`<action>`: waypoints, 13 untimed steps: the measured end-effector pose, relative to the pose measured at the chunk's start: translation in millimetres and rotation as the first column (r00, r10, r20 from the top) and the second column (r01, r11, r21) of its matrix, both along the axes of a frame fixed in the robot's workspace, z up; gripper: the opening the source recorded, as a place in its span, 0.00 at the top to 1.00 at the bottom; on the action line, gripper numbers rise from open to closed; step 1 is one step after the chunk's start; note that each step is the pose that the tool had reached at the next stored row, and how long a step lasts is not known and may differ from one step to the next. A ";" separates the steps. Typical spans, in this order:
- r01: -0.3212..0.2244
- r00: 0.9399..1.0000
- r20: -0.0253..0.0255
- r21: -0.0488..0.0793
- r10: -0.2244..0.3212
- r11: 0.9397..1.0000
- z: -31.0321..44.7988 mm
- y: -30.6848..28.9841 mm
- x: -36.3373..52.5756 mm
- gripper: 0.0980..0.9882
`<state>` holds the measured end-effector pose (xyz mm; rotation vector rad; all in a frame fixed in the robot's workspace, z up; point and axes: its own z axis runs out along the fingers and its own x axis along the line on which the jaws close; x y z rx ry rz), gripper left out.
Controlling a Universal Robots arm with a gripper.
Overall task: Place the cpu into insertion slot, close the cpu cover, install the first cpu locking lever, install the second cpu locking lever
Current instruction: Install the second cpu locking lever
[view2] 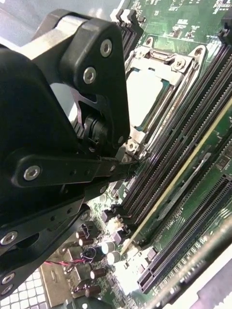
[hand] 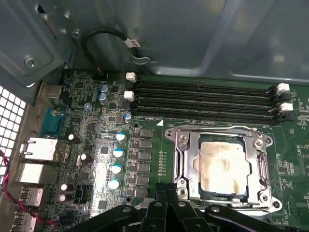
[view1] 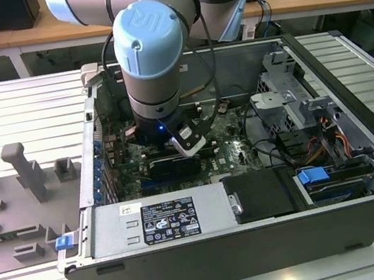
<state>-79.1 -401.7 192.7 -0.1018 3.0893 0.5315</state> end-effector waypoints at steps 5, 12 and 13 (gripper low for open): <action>0.000 1.000 0.000 0.002 0.000 1.000 1.0 -2.1 -0.8 0.99; 0.000 1.000 0.000 0.002 0.000 1.000 12.7 -2.2 -0.9 0.99; 0.000 1.000 0.000 0.002 0.000 1.000 13.1 -2.1 -0.9 0.99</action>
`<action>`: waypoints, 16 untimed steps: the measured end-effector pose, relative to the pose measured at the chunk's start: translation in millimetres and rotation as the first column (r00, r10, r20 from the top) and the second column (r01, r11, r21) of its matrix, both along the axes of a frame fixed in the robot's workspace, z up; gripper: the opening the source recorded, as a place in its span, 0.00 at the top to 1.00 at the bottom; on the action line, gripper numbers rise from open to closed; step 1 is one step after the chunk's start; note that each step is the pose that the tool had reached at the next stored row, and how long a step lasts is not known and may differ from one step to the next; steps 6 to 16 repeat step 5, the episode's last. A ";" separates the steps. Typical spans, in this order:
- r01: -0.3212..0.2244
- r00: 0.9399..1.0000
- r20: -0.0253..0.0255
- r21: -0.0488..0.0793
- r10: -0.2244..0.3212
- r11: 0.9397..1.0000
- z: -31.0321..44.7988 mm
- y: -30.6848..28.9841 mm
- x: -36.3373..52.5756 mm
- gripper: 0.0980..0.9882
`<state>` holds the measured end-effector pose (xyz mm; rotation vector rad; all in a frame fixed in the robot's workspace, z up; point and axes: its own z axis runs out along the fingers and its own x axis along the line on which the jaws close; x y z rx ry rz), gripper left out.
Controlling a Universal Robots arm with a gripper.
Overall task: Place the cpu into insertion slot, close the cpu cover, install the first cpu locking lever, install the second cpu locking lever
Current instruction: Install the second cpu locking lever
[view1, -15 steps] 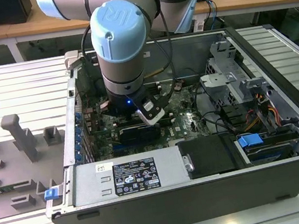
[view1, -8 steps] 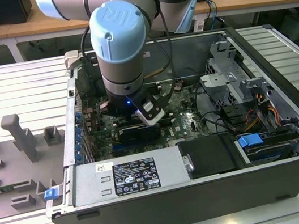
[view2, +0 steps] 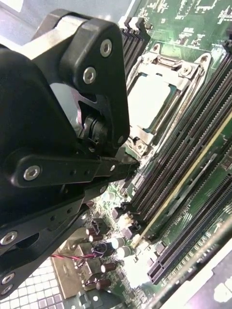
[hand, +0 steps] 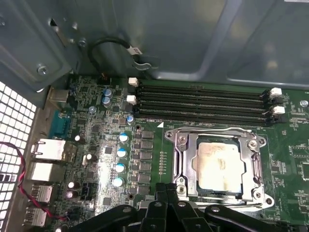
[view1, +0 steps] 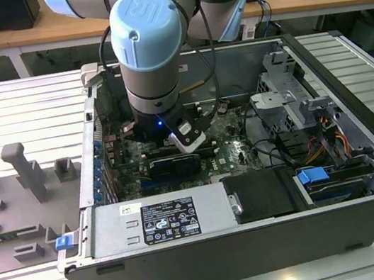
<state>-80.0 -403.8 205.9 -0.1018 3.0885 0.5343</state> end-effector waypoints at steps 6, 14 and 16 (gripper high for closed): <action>0.000 1.000 0.000 0.000 0.000 1.000 5.6 0.0 0.0 0.99; 0.000 1.000 0.000 0.000 0.000 1.000 5.6 0.0 0.0 0.99; 0.000 1.000 0.000 0.000 0.000 1.000 5.6 0.0 0.0 0.99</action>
